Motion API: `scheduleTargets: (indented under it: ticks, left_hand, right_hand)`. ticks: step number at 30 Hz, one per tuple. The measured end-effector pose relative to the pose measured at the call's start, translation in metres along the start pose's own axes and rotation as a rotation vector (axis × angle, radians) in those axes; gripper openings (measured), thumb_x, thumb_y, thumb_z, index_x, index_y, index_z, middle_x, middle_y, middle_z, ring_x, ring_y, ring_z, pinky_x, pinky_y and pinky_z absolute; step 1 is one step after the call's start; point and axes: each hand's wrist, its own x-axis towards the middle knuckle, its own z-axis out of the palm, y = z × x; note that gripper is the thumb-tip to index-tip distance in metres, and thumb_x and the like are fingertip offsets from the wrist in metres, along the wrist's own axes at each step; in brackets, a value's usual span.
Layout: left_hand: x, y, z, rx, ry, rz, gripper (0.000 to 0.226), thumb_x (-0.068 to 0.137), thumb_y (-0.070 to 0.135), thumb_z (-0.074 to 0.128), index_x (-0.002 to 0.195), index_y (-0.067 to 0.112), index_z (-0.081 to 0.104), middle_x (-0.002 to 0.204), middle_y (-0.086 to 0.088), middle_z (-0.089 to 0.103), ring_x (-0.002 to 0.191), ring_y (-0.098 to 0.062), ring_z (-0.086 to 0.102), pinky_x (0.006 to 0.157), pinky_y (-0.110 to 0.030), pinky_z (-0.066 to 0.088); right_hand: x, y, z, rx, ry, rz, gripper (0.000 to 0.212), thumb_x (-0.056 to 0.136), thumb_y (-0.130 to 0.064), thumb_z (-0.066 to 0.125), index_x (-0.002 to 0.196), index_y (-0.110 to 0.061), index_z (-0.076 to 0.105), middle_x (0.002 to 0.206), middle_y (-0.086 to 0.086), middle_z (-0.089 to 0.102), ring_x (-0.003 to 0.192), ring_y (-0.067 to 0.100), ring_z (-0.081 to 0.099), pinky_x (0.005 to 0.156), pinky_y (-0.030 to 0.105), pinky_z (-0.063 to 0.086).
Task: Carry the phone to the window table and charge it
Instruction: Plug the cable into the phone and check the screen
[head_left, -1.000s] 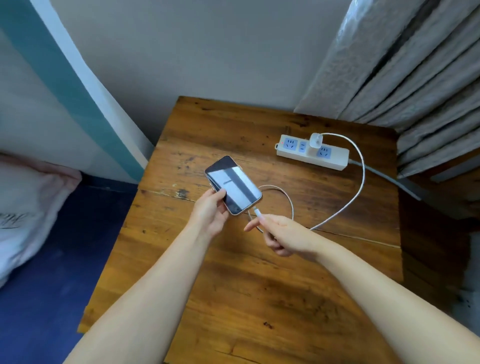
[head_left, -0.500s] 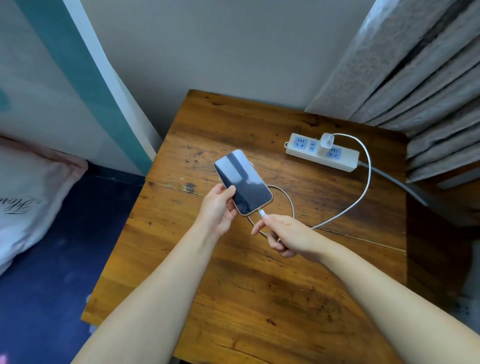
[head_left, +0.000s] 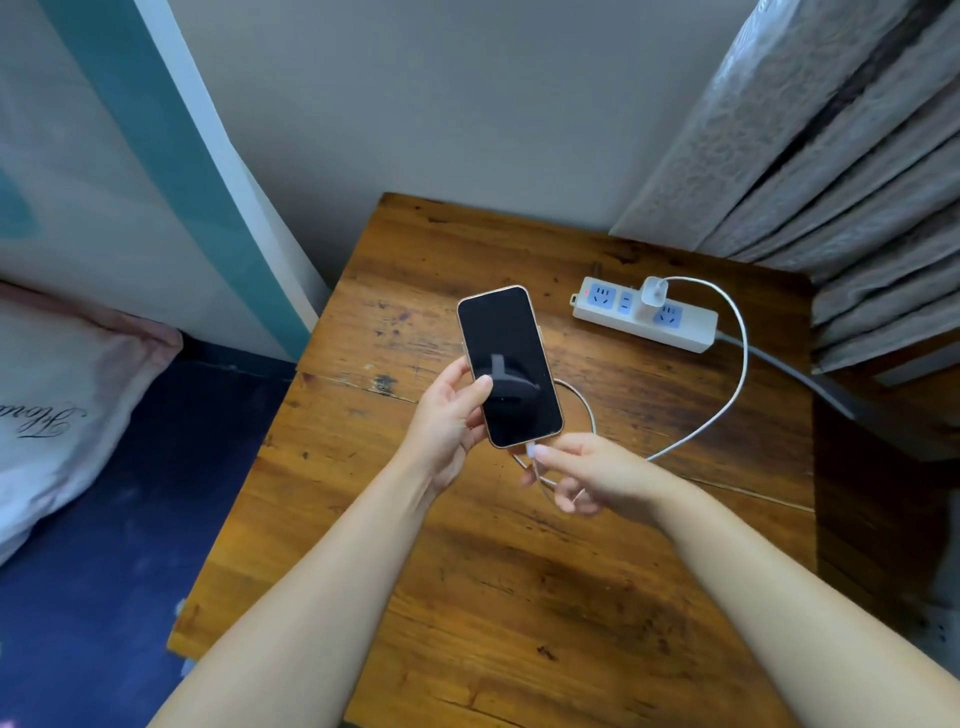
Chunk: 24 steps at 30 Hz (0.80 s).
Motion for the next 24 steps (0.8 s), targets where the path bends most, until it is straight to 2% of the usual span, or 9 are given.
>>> scheduleTargets:
  ticks: [2, 4, 5, 7, 9, 11, 17, 24]
  left_hand:
    - [-0.001, 0.0, -0.001, -0.021, -0.039, -0.005, 0.035, 0.094, 0.01, 0.05, 0.128, 0.018, 0.05, 0.118, -0.009, 0.065, 0.101, -0.025, 0.065, 0.07, -0.03, 0.057]
    - [0.0, 0.002, -0.002, -0.048, -0.065, -0.012, 0.037, 0.094, 0.011, 0.049, 0.131, 0.018, 0.048, 0.124, -0.011, 0.062, 0.105, -0.026, 0.064, 0.071, -0.03, 0.057]
    - [0.0, 0.003, -0.003, -0.056, -0.077, -0.014, 0.038, 0.095, 0.012, 0.048, 0.131, 0.019, 0.047, 0.125, -0.012, 0.062, 0.105, -0.027, 0.064, 0.071, -0.03, 0.057]
    - [0.001, 0.006, -0.003, -0.069, -0.1, -0.019, 0.037, 0.095, 0.014, 0.047, 0.132, 0.02, 0.048, 0.126, -0.012, 0.061, 0.103, -0.025, 0.064, 0.07, -0.03, 0.057]
    - [0.001, 0.009, -0.004, -0.089, -0.118, -0.03, 0.035, 0.096, 0.016, 0.045, 0.13, 0.02, 0.05, 0.124, -0.011, 0.061, 0.102, -0.022, 0.065, 0.069, -0.03, 0.057]
    - [0.001, 0.011, -0.005, -0.101, -0.135, -0.042, 0.033, 0.097, 0.018, 0.044, 0.129, 0.021, 0.052, 0.12, -0.009, 0.064, 0.098, -0.02, 0.066, 0.068, -0.03, 0.056]
    - [-0.001, 0.008, -0.011, -0.075, -0.175, -0.072, 0.033, 0.096, 0.019, 0.044, 0.128, 0.02, 0.054, 0.111, -0.003, 0.068, 0.093, -0.019, 0.065, 0.068, -0.032, 0.057]
    - [-0.002, 0.004, -0.009, -0.084, -0.172, -0.091, 0.033, 0.094, 0.019, 0.046, 0.125, 0.018, 0.056, 0.107, -0.001, 0.069, 0.09, -0.017, 0.064, 0.068, -0.032, 0.058]
  right_hand:
    - [-0.002, -0.011, -0.016, 0.034, 0.047, -0.008, 0.022, 0.095, -0.017, 0.052, 0.115, -0.02, 0.061, 0.101, -0.005, 0.069, 0.056, 0.006, 0.062, 0.042, 0.014, 0.042]
    - [-0.003, -0.021, -0.027, 0.079, 0.089, -0.053, 0.034, 0.095, -0.006, 0.046, 0.122, -0.022, 0.06, 0.111, -0.005, 0.068, 0.082, 0.008, 0.071, 0.06, 0.017, 0.055]
    - [-0.003, -0.024, -0.029, 0.124, 0.093, -0.092, 0.036, 0.097, -0.004, 0.042, 0.122, -0.021, 0.061, 0.116, -0.003, 0.067, 0.096, 0.009, 0.069, 0.07, 0.021, 0.058]
    - [-0.001, -0.029, -0.028, 0.297, 0.089, -0.163, 0.034, 0.1, -0.009, 0.038, 0.12, -0.018, 0.062, 0.12, 0.003, 0.068, 0.108, 0.016, 0.066, 0.081, 0.03, 0.059]
    - [0.0, -0.032, -0.023, 0.47, 0.091, -0.187, 0.03, 0.1, -0.019, 0.039, 0.117, -0.017, 0.064, 0.117, 0.007, 0.07, 0.108, 0.022, 0.066, 0.081, 0.036, 0.059]
    - [0.003, -0.031, -0.019, 0.535, 0.107, -0.193, 0.028, 0.099, -0.024, 0.043, 0.112, -0.018, 0.068, 0.115, 0.008, 0.071, 0.105, 0.024, 0.068, 0.079, 0.039, 0.06]
    - [0.009, -0.023, -0.012, 0.519, 0.134, -0.202, 0.025, 0.094, -0.021, 0.052, 0.106, -0.013, 0.072, 0.105, 0.011, 0.074, 0.094, 0.024, 0.07, 0.074, 0.037, 0.061]
    - [0.008, -0.019, -0.014, 0.556, 0.156, -0.177, 0.025, 0.093, -0.02, 0.054, 0.109, -0.009, 0.07, 0.104, 0.013, 0.074, 0.092, 0.026, 0.07, 0.071, 0.037, 0.061]
